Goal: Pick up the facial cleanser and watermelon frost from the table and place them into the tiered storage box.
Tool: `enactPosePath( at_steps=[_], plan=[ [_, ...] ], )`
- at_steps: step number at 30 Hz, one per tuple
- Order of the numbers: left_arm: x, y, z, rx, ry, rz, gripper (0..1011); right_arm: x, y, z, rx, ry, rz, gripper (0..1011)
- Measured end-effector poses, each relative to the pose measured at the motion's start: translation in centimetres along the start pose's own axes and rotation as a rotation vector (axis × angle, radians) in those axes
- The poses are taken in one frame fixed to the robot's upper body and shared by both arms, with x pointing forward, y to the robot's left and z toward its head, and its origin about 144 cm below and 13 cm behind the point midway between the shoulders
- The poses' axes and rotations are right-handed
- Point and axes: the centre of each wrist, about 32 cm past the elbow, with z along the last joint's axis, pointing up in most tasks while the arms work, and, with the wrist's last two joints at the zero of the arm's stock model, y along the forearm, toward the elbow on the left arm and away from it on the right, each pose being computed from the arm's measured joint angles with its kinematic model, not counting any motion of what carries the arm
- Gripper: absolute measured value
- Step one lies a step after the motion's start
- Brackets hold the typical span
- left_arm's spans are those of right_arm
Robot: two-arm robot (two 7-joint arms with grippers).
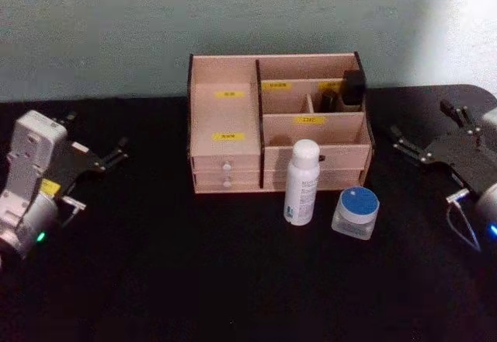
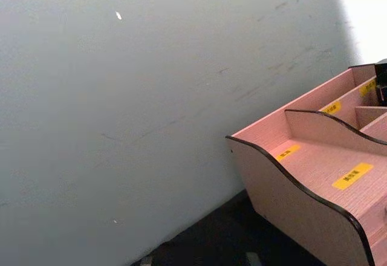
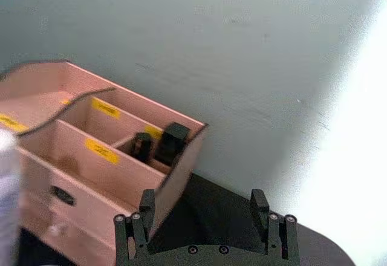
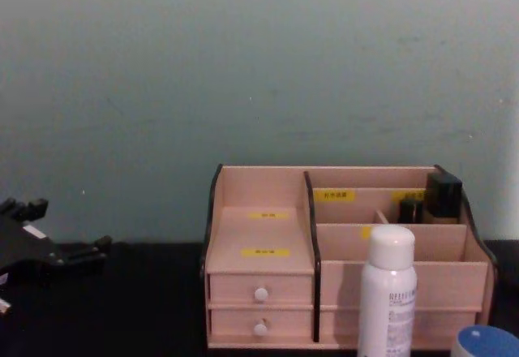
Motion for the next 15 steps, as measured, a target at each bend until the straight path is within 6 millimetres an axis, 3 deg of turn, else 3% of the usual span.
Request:
enactPosePath(
  at_steps=[4,15],
  plan=[
    [0.0,0.0,0.0,0.0,0.0,0.0,1002,0.2,-1.3,0.7,0.025,0.027,0.079,1003],
    [0.0,0.0,0.0,0.0,0.0,0.0,1001,-0.8,-2.7,1.5,0.057,0.083,0.284,1002]
  ],
)
